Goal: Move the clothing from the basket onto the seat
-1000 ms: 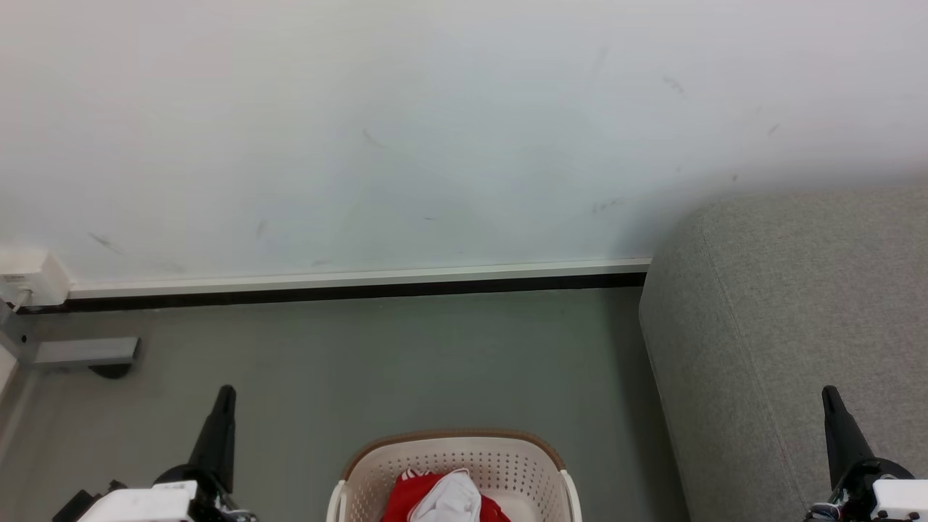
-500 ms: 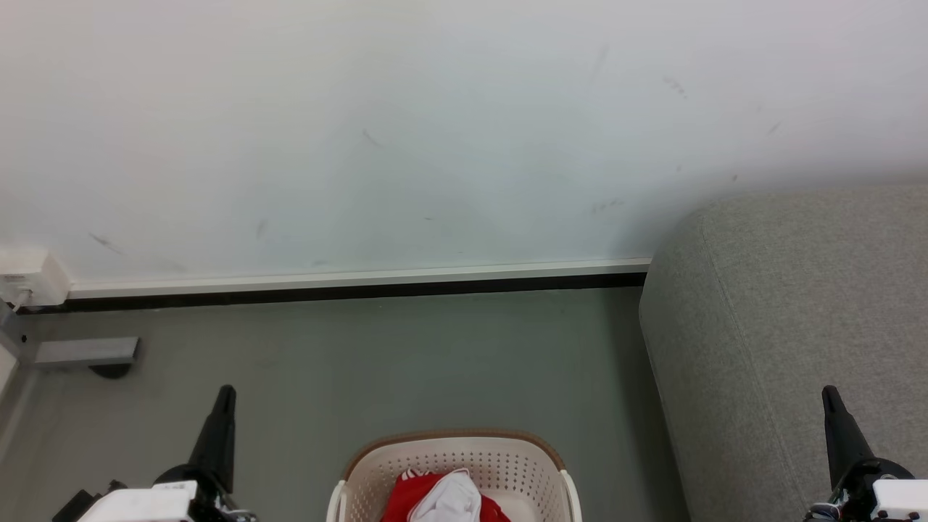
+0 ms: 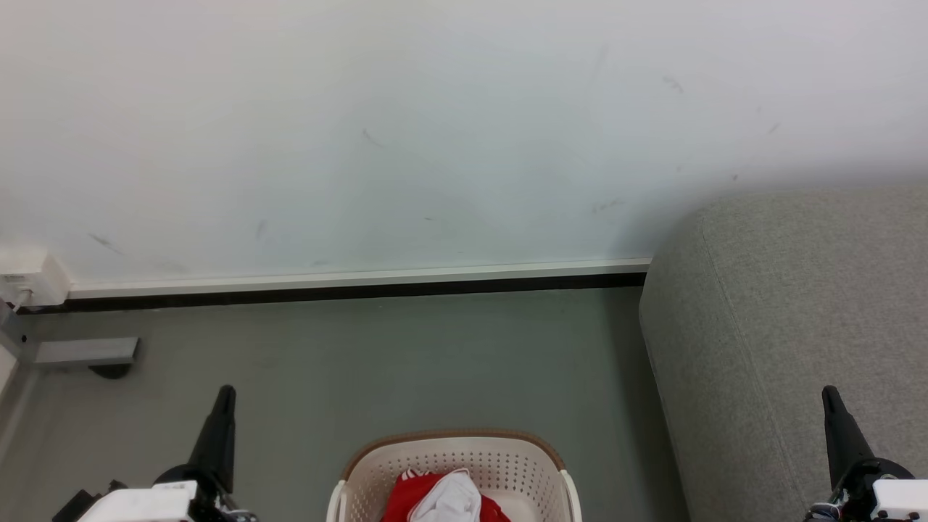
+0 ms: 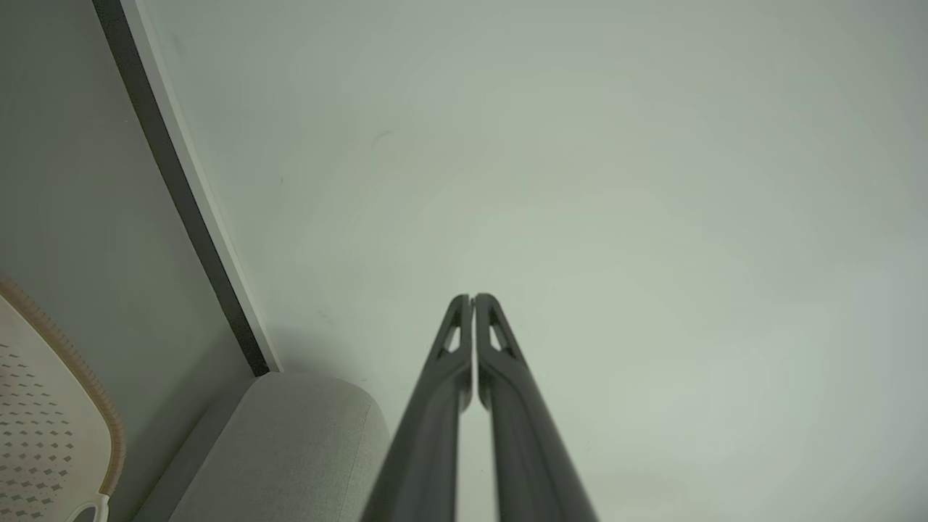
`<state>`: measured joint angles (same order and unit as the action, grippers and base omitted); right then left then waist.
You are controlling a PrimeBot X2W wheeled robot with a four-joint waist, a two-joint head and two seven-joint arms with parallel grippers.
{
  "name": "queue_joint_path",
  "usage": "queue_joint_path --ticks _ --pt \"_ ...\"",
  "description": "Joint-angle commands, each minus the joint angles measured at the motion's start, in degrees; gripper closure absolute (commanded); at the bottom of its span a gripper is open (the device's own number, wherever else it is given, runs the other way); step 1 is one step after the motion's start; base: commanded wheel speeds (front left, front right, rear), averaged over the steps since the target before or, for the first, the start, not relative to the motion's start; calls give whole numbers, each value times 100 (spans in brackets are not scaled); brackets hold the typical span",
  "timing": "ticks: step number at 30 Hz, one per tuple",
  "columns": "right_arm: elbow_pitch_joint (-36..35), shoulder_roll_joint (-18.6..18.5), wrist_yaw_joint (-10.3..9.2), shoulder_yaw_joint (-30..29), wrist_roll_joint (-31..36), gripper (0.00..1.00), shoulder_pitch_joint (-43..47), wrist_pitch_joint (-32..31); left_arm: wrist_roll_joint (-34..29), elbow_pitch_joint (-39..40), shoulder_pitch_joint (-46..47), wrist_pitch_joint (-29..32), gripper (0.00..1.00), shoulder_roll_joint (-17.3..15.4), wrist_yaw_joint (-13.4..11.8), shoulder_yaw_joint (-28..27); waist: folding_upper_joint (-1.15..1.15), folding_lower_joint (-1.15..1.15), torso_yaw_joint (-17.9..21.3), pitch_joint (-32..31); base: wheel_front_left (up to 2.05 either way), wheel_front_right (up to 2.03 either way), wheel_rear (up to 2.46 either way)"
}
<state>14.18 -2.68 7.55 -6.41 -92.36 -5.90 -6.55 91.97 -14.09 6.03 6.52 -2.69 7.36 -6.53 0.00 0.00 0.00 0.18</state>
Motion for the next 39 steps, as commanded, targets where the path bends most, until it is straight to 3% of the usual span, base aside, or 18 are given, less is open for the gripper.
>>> queue_joint_path --ticks 1,33,34,39 --pt "-31 -43 -13 -21 -12 100 -79 -12 84 23 46 19 100 -39 29 -9 0 0 0 0 0 0 0" --pt "-31 -42 -13 -21 -12 100 -79 -12 84 23 46 19 100 -39 29 -9 0 0 0 0 0 0 0" --pt "0 -1 0 0 0 0 0 0 0 0 0 -1 0 0 0 1 0 0 0 0 0 0 0" --pt "109 69 0 48 18 0 150 55 -15 -150 -121 -61 0 31 -18 84 0 0 -1 1 0 0 0"
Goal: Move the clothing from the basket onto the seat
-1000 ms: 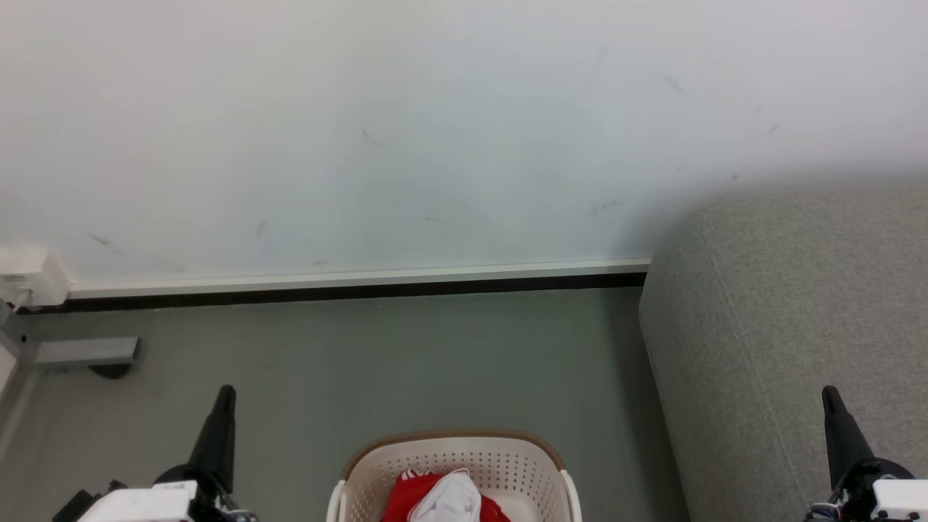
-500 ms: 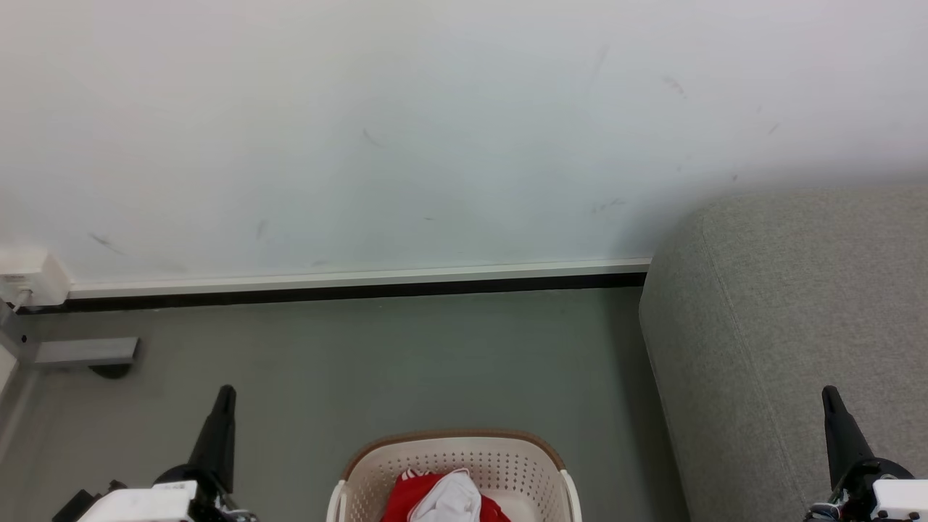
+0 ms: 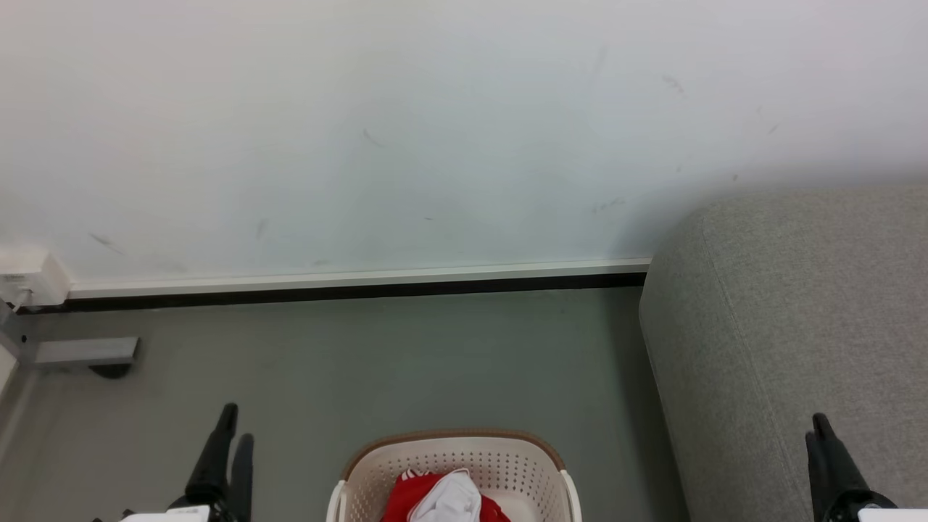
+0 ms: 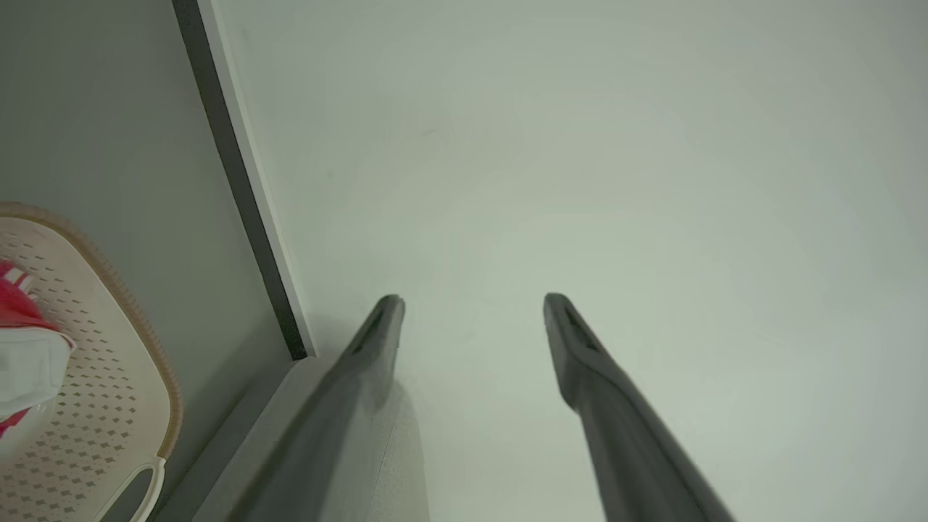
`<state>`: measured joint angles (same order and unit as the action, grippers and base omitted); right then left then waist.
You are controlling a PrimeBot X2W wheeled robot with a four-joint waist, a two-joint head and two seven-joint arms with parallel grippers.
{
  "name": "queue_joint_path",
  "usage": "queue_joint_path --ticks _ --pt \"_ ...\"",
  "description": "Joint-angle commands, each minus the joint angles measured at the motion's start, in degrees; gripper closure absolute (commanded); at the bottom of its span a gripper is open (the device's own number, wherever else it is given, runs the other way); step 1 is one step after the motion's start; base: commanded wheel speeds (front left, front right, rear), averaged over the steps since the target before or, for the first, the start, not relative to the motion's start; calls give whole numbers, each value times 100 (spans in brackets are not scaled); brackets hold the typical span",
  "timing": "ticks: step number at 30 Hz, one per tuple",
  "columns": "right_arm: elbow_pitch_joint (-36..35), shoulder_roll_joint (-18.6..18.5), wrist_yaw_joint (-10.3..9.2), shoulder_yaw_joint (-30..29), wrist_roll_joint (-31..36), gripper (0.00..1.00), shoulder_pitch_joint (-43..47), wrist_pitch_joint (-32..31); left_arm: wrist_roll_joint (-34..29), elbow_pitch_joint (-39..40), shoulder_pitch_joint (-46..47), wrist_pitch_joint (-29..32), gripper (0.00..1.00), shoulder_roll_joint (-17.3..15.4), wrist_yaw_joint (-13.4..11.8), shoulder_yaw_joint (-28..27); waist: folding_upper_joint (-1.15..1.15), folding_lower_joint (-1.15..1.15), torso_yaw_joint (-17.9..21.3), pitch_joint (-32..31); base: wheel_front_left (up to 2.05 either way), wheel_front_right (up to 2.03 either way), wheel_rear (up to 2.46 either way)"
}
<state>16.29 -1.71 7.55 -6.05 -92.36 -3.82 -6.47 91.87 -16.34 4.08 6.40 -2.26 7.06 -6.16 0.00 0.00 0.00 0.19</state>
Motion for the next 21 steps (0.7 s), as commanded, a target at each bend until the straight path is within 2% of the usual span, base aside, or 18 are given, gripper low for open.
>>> queue_joint_path --ticks 1,13,21 --pt "-122 -30 0 30 37 0 -43 77 -9 73 76 -79 0 -12 13 80 0 0 -2 0 0 0 0" --pt "-319 -68 -1 171 847 0 88 420 -272 34 116 -417 0 -22 -27 362 0 0 1 4 0 0 0" --pt "-477 -73 -2 219 1771 0 145 621 -965 183 127 -618 0 -29 -229 477 0 0 -1 11 0 0 0"
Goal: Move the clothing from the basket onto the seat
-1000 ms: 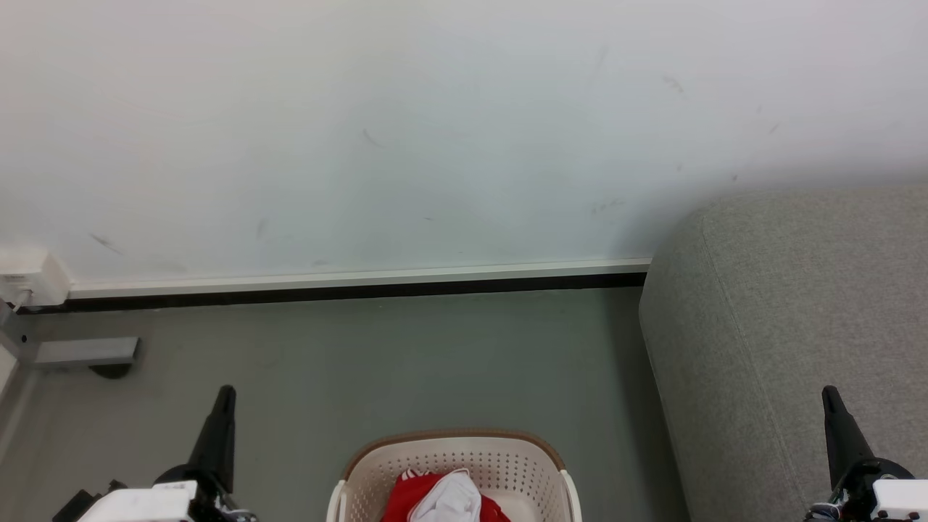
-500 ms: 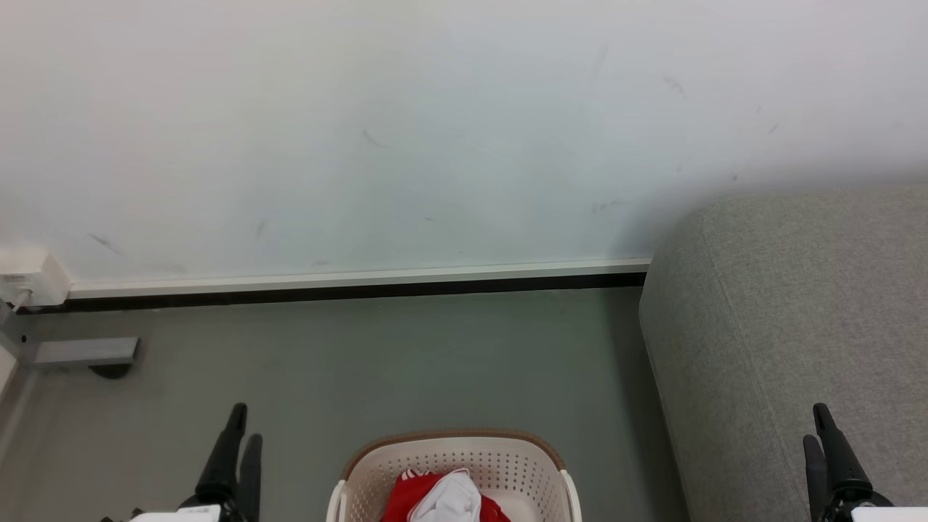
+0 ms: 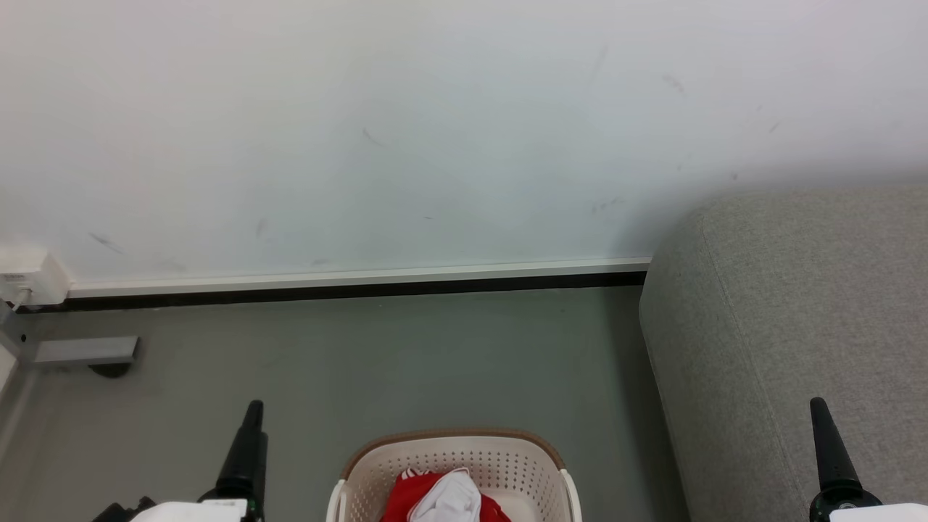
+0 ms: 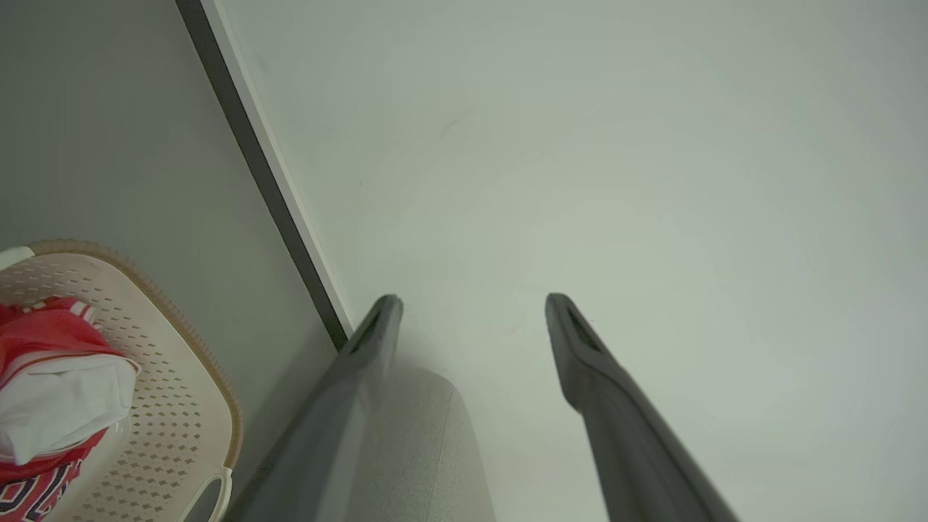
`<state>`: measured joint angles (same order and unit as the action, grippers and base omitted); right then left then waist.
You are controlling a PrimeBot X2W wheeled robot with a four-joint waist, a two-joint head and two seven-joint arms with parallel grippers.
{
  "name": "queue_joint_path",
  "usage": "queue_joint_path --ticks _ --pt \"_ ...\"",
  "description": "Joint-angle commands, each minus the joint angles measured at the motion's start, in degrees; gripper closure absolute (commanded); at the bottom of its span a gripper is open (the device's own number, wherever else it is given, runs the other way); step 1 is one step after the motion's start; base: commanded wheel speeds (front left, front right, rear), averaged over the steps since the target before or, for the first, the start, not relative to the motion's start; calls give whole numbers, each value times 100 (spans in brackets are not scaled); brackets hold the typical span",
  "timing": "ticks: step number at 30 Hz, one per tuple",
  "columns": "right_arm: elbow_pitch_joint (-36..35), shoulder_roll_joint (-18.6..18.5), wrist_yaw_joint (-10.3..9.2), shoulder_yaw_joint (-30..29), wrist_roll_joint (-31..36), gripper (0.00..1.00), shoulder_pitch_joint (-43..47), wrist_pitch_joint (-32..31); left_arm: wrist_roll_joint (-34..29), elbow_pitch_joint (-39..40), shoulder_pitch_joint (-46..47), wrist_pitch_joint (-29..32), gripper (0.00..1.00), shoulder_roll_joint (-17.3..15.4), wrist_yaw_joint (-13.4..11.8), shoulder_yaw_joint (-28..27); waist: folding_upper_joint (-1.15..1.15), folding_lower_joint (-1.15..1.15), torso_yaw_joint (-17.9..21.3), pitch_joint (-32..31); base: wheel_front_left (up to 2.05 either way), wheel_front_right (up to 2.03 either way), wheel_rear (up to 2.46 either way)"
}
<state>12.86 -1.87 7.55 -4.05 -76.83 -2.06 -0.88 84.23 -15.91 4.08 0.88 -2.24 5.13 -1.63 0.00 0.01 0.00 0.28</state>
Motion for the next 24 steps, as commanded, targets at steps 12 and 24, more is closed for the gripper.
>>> queue_joint_path --ticks 12,24 --pt "-362 -165 -3 262 1719 0 4 332 -1420 399 102 -332 0 -40 -389 397 0 -1 -18 25 0 0 0" --pt "-528 -344 -4 546 2888 0 29 551 -2637 392 147 -552 0 -47 -616 708 0 -1 -46 53 0 0 0"
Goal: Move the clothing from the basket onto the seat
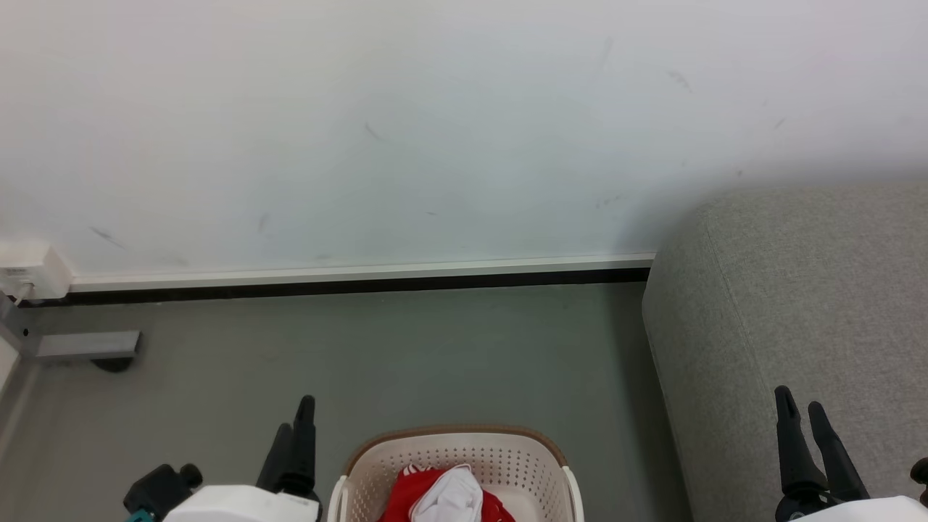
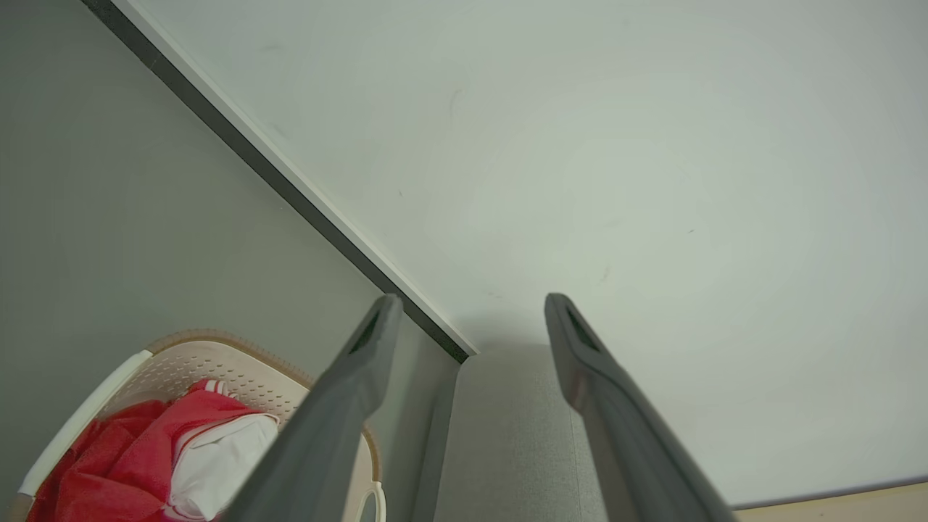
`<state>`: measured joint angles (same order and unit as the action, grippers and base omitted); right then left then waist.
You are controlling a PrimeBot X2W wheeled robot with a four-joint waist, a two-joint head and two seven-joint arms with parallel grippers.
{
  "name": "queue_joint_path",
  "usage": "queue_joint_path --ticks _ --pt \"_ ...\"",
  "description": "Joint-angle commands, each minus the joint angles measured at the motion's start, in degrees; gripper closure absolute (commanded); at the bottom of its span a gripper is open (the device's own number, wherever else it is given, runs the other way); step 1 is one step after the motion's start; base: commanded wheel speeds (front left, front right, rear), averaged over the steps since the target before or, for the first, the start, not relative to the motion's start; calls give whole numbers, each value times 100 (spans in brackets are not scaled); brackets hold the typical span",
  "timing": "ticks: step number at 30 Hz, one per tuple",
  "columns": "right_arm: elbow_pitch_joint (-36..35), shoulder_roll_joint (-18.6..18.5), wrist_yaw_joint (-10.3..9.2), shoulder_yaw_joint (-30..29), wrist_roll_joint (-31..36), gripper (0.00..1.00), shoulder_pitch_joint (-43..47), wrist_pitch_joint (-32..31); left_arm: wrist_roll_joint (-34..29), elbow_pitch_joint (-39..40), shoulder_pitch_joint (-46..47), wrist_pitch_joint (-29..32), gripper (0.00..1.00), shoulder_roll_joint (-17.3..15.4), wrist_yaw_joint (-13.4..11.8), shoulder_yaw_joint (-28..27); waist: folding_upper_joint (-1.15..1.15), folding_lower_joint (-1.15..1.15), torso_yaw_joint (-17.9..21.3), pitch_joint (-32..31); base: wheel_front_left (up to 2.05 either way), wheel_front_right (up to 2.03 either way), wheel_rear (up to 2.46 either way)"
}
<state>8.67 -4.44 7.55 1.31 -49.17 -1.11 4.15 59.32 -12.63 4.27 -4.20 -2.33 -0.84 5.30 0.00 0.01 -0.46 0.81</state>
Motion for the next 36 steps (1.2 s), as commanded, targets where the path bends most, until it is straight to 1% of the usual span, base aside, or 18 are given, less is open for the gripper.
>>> queue_joint_path --ticks 1,6,17,28,36 --pt "-113 -96 -4 32 214 0 -69 69 -248 54 134 -61 0 -38 -32 34 0 -1 0 2 0 0 0" --pt "-112 -124 -5 137 640 0 -92 158 -909 -5 156 -156 0 -41 -110 119 0 -1 6 3 0 0 0" --pt "-36 -89 -6 370 1411 0 -42 341 -2014 -55 131 -337 0 -47 -249 224 0 -1 -12 -19 0 0 0" --pt "-2 -101 -7 524 2064 0 -11 514 -2831 -146 23 -511 0 -53 -318 273 0 -1 -51 -28 0 0 0" --pt "51 -95 -8 561 2481 0 31 626 -3287 -141 -35 -627 0 -56 -377 243 0 -1 -89 -39 0 0 0"
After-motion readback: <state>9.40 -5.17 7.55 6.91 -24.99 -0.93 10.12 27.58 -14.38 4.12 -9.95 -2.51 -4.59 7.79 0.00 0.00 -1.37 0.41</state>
